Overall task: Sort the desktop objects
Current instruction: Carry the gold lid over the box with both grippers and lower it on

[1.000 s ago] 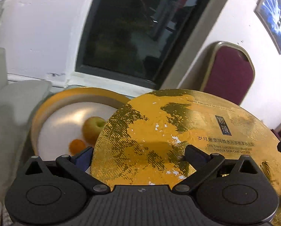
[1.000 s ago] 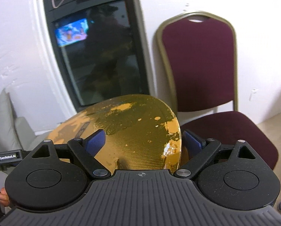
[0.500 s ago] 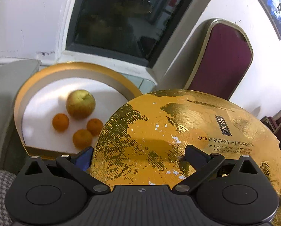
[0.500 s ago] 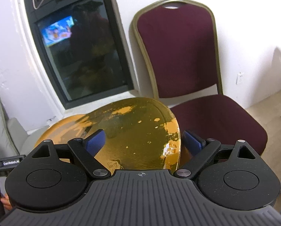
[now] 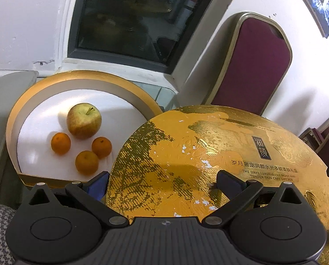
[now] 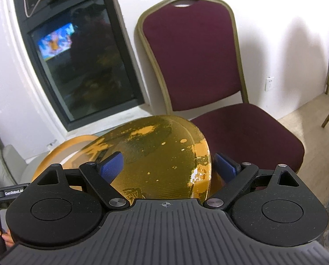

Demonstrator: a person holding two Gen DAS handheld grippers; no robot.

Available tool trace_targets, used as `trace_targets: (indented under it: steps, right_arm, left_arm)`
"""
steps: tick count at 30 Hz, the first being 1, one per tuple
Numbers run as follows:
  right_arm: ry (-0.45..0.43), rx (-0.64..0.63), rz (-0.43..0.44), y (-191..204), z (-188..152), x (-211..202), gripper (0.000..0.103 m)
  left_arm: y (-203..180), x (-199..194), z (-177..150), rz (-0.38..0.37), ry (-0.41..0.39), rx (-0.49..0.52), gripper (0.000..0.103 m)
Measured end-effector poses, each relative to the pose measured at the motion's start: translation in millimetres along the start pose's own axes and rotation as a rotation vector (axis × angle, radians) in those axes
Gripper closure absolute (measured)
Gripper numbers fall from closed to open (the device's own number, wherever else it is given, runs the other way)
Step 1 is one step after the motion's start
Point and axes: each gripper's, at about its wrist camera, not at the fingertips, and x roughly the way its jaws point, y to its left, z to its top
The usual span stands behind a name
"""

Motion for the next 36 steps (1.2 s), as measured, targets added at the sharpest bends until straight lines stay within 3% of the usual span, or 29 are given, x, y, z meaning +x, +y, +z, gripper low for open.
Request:
trace_targets:
  steps: [4,10,22,30,36]
  right_arm:
    - [-0.008,-0.015,0.019,11,4,11,0.011]
    - [-0.002,-0.111,0.056,52,10,50,0.011]
    - [0.004,-0.221,0.237,155,14,159,0.011]
    - [0.014,-0.192,0.308,193,8,224,0.011]
    - [0.033,-0.195,0.306,207,9,254,0.011]
  left_arm:
    - [15,-1,8,0.017,-0.033,-0.018,0.003]
    - [45,-13,27,0.102,-0.138,-0.018,0.004]
    - [117,-24,56,0.334,-0.333,-0.038,0.004]
    - [152,-3,77,0.397,-0.375,-0.037,0.004]
    - [173,23,83,0.387,-0.332,-0.074,0.004]
